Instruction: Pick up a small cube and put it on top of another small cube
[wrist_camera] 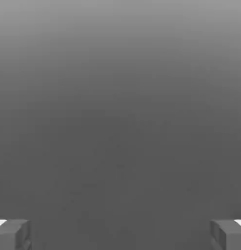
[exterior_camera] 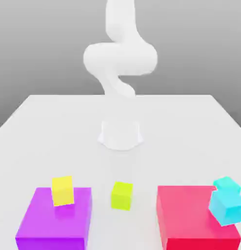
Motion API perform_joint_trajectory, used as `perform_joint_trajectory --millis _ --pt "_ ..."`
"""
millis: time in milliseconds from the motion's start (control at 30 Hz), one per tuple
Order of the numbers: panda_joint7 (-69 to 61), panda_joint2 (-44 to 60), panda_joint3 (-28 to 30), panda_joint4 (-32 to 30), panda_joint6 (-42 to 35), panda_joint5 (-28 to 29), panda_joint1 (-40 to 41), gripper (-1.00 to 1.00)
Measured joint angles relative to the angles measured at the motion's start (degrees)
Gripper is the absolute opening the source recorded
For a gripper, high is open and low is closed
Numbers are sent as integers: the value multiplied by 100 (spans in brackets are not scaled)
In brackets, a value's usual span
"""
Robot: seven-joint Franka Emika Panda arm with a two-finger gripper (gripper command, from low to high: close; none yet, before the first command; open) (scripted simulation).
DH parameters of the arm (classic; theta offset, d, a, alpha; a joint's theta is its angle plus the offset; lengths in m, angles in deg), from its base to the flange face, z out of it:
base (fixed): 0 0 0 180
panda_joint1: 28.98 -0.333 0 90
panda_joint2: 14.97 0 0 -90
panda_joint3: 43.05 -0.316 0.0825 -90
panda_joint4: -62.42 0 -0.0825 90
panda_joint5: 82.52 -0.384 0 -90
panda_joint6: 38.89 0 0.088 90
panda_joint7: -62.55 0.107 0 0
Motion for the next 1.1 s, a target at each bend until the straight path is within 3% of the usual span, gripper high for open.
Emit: perform_joint_trajectory --millis 433,767,900,1000,1100 --pt "-2909 1794 788 -1468 1348 529 -770 0" --pt "-5410 3170 1400 -2587 2388 535 -1295 0" --pt "-6572 3735 1553 -3039 2811 308 -1484 0" --pt "-7293 4279 1537 -3142 3231 -216 -1639 0" --pt "-7872 4904 960 -3052 3727 -968 -1245 0"
